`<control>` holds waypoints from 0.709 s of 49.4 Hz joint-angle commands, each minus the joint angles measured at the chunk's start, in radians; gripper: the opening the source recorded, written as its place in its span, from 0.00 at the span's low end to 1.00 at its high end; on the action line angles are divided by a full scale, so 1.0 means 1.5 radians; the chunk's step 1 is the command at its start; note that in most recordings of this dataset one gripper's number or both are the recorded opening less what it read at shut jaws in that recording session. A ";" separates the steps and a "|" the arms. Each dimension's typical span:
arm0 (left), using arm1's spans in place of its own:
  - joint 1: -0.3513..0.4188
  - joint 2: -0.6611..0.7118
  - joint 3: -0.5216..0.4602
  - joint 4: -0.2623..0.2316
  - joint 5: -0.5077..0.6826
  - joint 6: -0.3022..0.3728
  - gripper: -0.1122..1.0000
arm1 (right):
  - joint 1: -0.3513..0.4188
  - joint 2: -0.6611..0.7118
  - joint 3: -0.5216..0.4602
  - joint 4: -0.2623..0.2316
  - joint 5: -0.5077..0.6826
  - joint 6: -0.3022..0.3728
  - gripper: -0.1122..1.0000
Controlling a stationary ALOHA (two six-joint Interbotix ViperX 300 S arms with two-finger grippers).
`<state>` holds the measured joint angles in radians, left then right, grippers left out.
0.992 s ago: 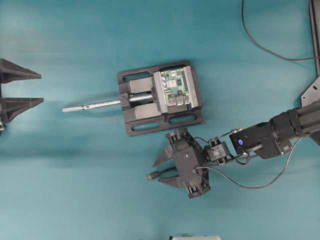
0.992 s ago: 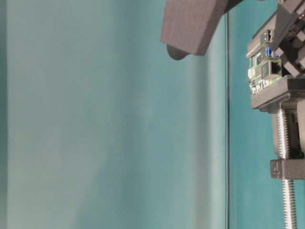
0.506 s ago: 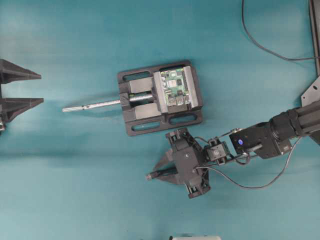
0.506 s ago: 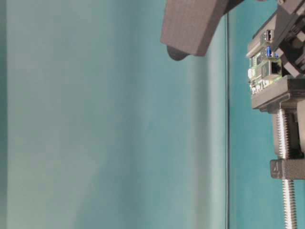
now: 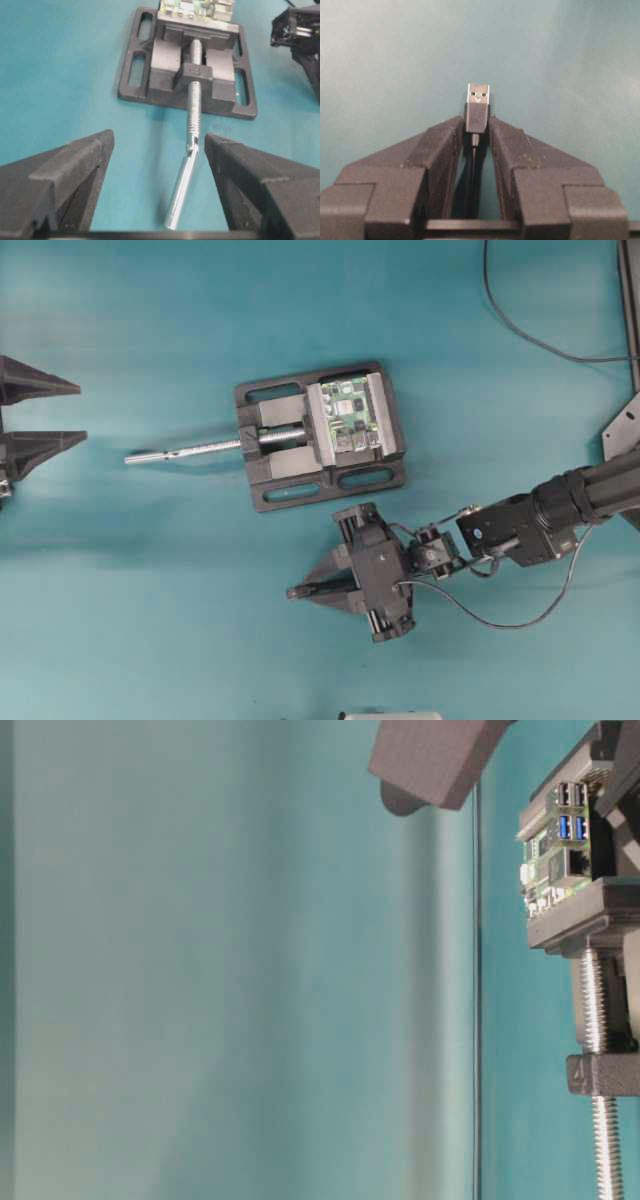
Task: Insert the USB into the fixed PCB.
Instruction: 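Rotate the right gripper holding the USB plug to point toward the board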
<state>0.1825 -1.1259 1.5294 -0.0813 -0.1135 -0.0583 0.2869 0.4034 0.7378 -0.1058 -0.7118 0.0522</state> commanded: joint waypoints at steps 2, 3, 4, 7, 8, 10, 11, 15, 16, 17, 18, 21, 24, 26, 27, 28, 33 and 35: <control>0.002 0.005 -0.007 0.002 -0.003 -0.001 0.90 | 0.001 -0.008 -0.008 0.001 -0.001 0.001 0.36; 0.002 0.005 -0.007 0.003 -0.003 -0.001 0.90 | 0.001 -0.008 -0.008 0.001 0.002 0.001 0.35; 0.002 0.005 -0.006 0.003 -0.003 -0.001 0.90 | 0.001 -0.008 -0.008 0.001 0.003 0.001 0.35; 0.002 0.005 -0.001 0.002 -0.001 -0.001 0.90 | 0.001 -0.009 -0.006 0.001 0.008 0.001 0.32; 0.003 0.005 0.001 0.002 0.000 -0.001 0.90 | 0.002 -0.010 -0.005 0.001 0.010 0.001 0.31; 0.002 0.005 0.006 0.002 0.004 -0.002 0.90 | 0.002 -0.013 -0.004 0.001 0.015 0.001 0.29; 0.002 0.005 0.009 0.003 0.006 -0.003 0.90 | 0.002 -0.015 -0.003 0.001 0.017 0.001 0.29; 0.002 0.005 0.016 0.002 0.001 -0.008 0.90 | 0.002 -0.028 0.001 0.002 0.025 0.001 0.29; 0.002 0.005 0.017 0.002 -0.002 -0.009 0.90 | 0.003 -0.032 0.002 0.004 0.026 0.001 0.29; 0.002 0.005 0.017 0.002 -0.002 -0.010 0.90 | 0.003 -0.037 0.004 0.006 0.026 0.001 0.29; 0.002 0.005 0.017 0.003 -0.003 -0.011 0.90 | 0.003 -0.041 0.005 0.008 0.026 0.001 0.29; 0.003 0.004 0.017 0.002 -0.002 -0.011 0.90 | 0.003 -0.055 0.011 0.019 0.026 0.001 0.29; 0.003 0.004 0.017 0.003 -0.002 -0.012 0.90 | 0.003 -0.070 0.016 0.034 0.026 0.000 0.29; 0.002 0.004 0.017 0.002 -0.003 -0.012 0.90 | 0.003 -0.077 0.019 0.049 0.026 0.000 0.29; 0.002 0.004 0.017 0.003 -0.002 -0.012 0.90 | 0.003 -0.079 0.020 0.057 0.026 0.000 0.29; 0.003 0.004 0.017 0.003 -0.002 -0.012 0.90 | 0.003 -0.082 0.022 0.066 0.025 0.000 0.29; 0.002 0.003 0.018 0.003 -0.002 -0.012 0.90 | 0.007 -0.089 0.028 0.125 0.021 -0.004 0.29; 0.002 0.002 0.018 0.003 -0.002 -0.012 0.90 | 0.012 -0.089 0.028 0.149 0.016 -0.008 0.29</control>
<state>0.1841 -1.1259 1.5677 -0.0798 -0.1089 -0.0660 0.2945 0.3037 0.7854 0.0583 -0.6719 0.0460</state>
